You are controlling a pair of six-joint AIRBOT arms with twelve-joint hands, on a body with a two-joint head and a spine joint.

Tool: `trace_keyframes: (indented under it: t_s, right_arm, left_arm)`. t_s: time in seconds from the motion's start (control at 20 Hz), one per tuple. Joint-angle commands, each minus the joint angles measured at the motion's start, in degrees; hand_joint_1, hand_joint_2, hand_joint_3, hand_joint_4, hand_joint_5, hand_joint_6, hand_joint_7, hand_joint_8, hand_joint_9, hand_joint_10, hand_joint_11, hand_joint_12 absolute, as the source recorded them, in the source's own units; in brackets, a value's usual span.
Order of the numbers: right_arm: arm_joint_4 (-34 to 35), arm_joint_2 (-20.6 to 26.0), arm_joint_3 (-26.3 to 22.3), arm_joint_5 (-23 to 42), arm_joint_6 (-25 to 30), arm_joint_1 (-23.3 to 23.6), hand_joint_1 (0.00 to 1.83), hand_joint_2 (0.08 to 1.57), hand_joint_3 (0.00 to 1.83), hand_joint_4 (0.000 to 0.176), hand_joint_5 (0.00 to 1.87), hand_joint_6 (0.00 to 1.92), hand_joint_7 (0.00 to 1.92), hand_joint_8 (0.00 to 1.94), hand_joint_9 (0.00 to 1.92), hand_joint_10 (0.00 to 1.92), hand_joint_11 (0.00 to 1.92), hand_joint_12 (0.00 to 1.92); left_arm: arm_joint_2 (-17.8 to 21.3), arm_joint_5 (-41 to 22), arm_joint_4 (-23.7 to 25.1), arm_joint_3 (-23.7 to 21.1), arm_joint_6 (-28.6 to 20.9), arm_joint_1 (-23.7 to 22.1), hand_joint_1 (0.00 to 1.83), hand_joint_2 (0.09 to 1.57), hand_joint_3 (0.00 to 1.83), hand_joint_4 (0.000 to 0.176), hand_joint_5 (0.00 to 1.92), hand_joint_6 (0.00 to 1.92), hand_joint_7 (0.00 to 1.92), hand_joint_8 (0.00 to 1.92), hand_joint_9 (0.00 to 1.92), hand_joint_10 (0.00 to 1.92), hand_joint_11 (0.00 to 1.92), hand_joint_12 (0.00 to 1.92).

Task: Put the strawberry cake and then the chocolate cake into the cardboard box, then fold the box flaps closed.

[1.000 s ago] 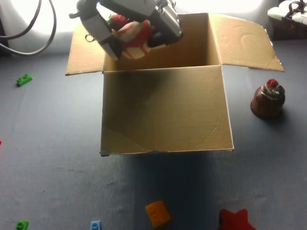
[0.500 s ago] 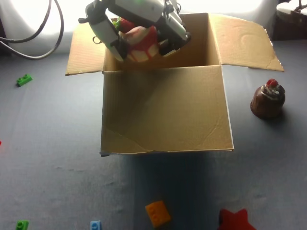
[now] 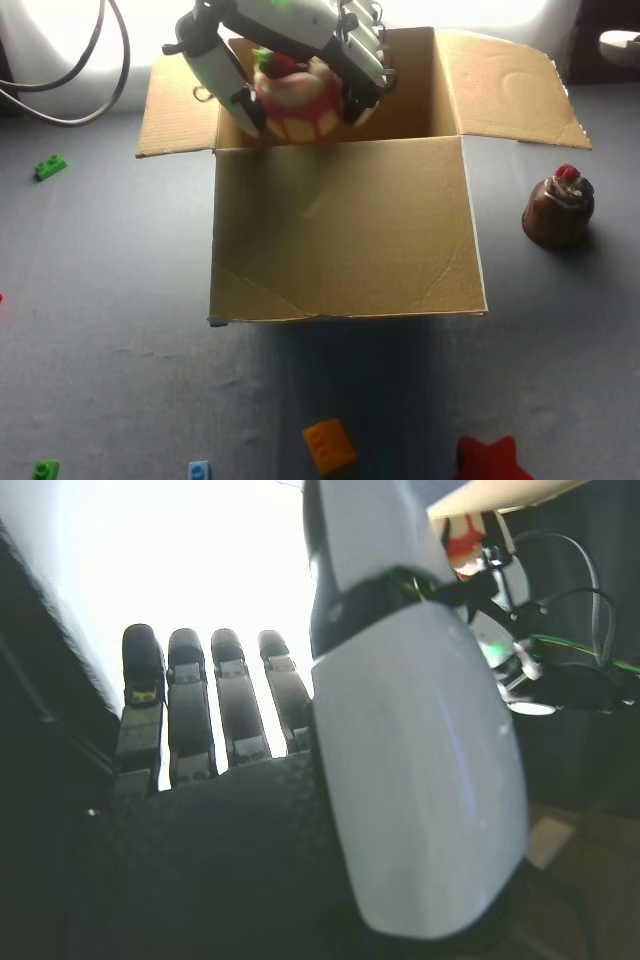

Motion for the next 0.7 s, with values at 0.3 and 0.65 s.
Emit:
trace_keyframes:
  t_s: [0.3,0.65]
  right_arm:
    - [4.99,-1.23,3.58,2.4,-0.3,0.52,1.03,1.0,0.0,0.026,0.0,0.0,0.02,0.0,0.06,0.0,0.0,0.38]
    - [13.88,-7.05,9.69,1.7,-0.34,-4.17,1.04,0.96,0.0,0.018,0.0,0.0,0.04,0.0,0.07,0.0,0.0,0.49]
  left_arm:
    - [0.22,1.94,-3.41,1.13,0.8,-1.42,0.52,0.92,0.0,0.1,0.05,0.0,0.03,0.0,0.08,0.1,0.0,0.88]
    - [0.29,2.19,-2.15,2.54,1.67,-3.4,0.4,0.97,0.01,0.071,0.06,0.0,0.1,0.0,0.21,0.06,0.0,1.04]
